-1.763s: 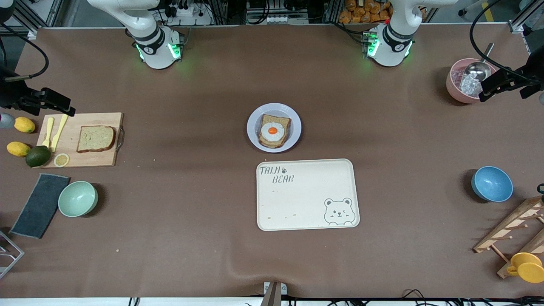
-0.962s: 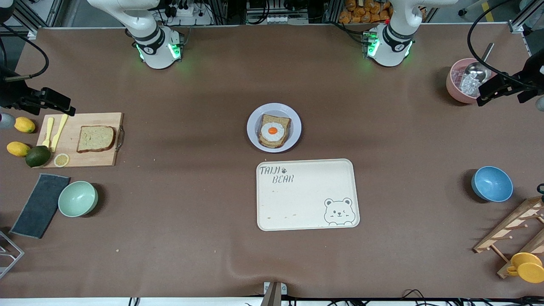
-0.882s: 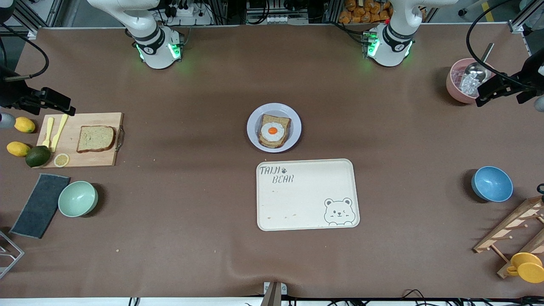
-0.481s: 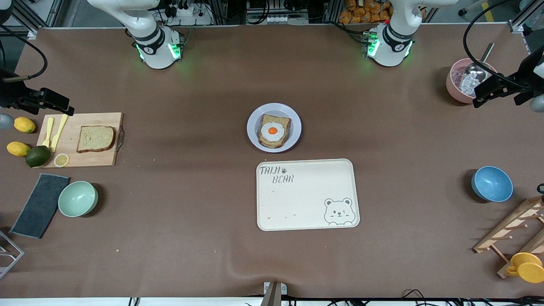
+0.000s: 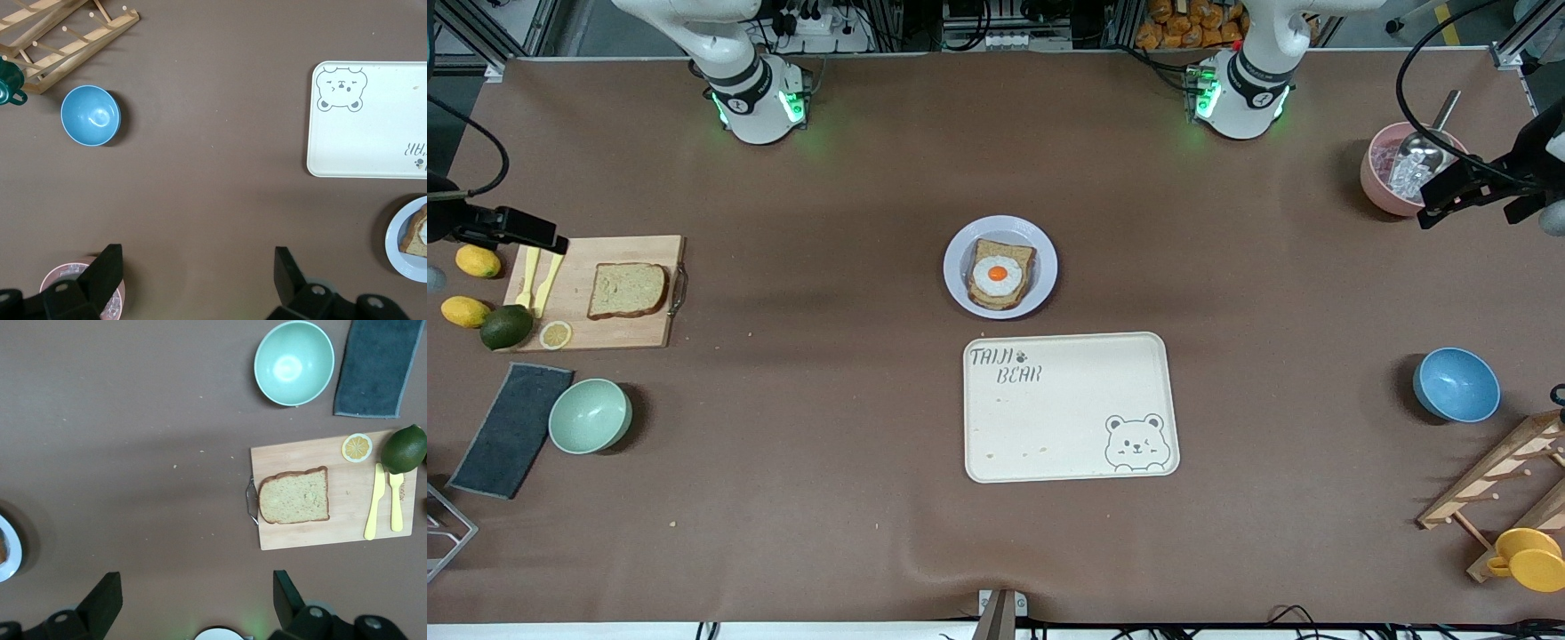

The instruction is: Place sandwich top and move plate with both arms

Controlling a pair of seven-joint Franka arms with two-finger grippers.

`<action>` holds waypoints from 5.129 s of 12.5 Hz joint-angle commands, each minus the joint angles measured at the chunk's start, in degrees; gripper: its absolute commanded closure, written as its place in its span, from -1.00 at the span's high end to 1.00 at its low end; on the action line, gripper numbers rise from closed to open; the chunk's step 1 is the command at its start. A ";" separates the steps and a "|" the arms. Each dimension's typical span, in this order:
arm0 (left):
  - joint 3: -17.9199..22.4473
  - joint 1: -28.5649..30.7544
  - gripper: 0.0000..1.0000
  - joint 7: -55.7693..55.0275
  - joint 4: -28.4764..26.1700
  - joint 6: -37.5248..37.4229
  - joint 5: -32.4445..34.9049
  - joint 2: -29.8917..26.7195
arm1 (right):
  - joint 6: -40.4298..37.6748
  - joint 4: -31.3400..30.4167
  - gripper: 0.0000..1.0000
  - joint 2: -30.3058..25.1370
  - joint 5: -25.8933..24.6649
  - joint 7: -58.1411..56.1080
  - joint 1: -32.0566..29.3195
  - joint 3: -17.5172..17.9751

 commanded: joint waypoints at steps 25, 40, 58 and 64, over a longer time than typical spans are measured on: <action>-0.17 2.97 1.00 0.81 -0.95 1.81 -0.11 -0.75 | 30.35 -26.53 0.87 10.23 8.26 -40.20 -24.48 0.66; -0.08 3.14 1.00 0.90 -1.21 3.04 -0.29 -1.28 | 39.32 -27.93 0.09 21.22 16.09 -50.49 -30.11 0.66; -4.48 2.27 1.00 0.63 -24.31 25.34 -15.05 -1.90 | 25.28 -20.48 -1.00 18.68 16.79 -41.90 -23.88 0.92; -5.27 2.35 1.00 0.37 -27.84 31.86 -20.32 2.66 | 17.35 -20.11 -1.00 15.08 17.40 -30.64 -12.99 1.27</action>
